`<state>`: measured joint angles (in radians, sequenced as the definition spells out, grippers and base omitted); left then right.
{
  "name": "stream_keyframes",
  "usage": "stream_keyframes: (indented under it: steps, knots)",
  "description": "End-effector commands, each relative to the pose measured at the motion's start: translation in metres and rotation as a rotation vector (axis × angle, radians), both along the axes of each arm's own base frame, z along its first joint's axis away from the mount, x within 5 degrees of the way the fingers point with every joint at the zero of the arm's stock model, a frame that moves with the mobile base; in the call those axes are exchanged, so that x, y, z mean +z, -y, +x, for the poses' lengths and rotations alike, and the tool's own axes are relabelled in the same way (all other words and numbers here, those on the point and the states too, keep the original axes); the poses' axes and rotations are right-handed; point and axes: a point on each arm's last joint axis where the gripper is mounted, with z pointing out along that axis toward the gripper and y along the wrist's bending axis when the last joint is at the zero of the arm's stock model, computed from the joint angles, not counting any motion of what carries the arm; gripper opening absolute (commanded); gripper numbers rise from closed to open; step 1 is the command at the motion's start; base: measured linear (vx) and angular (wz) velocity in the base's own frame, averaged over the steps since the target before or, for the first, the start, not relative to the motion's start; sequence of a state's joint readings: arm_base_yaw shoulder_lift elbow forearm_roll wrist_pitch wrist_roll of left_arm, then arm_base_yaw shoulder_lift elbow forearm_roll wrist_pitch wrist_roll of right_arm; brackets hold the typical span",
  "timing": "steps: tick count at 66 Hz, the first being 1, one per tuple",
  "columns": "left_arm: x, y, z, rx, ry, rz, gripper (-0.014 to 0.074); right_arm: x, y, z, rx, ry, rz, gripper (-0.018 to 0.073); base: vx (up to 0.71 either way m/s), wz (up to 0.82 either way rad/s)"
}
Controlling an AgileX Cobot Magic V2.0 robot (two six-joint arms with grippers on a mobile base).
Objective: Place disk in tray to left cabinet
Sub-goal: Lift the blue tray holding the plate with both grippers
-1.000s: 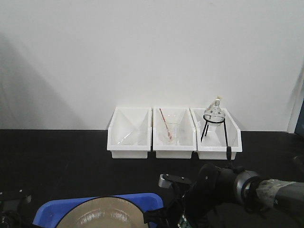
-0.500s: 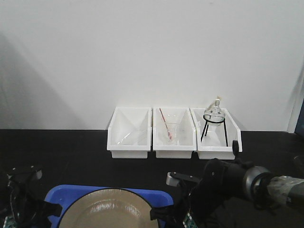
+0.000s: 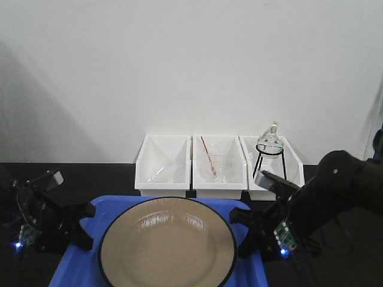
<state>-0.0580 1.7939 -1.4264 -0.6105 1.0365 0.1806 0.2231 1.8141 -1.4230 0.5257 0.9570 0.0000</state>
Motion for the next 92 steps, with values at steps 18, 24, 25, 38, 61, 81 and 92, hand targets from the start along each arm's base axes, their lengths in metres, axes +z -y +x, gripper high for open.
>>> stream_keyframes:
  steps: [18,24,25,38,61,81,92]
  knots:
    - [0.076,0.027,-0.007,0.070,-0.018,-0.289,-0.0001,0.096,0.011,0.002,-0.060,0.097,0.268,-0.0004,0.00,0.00]
    - [0.086,0.027,-0.006,0.093,-0.027,-0.305,-0.0001,0.104,0.010,0.002,-0.062,0.102,0.278,-0.0004,0.00,0.00]
    - [0.087,0.027,-0.006,0.094,-0.029,-0.308,-0.0001,0.105,0.010,0.001,-0.062,0.101,0.279,-0.0004,0.00,0.00]
    - [0.116,0.028,-0.008,0.088,-0.008,-0.332,-0.0001,0.120,0.007,-0.001,-0.059,0.094,0.325,-0.0004,0.00,0.00]
    - [0.130,0.029,-0.009,0.158,-0.041,-0.375,-0.0001,0.139,0.007,-0.005,-0.072,0.078,0.349,-0.0004,0.00,0.00]
    - [0.136,0.028,-0.014,0.142,-0.010,-0.366,-0.0001,0.139,0.007,-0.004,-0.069,0.090,0.334,-0.0004,0.00,0.00]
    - [0.138,0.028,-0.015,0.128,0.005,-0.364,-0.0001,0.140,0.006,-0.004,-0.056,0.099,0.346,-0.0004,0.00,0.00]
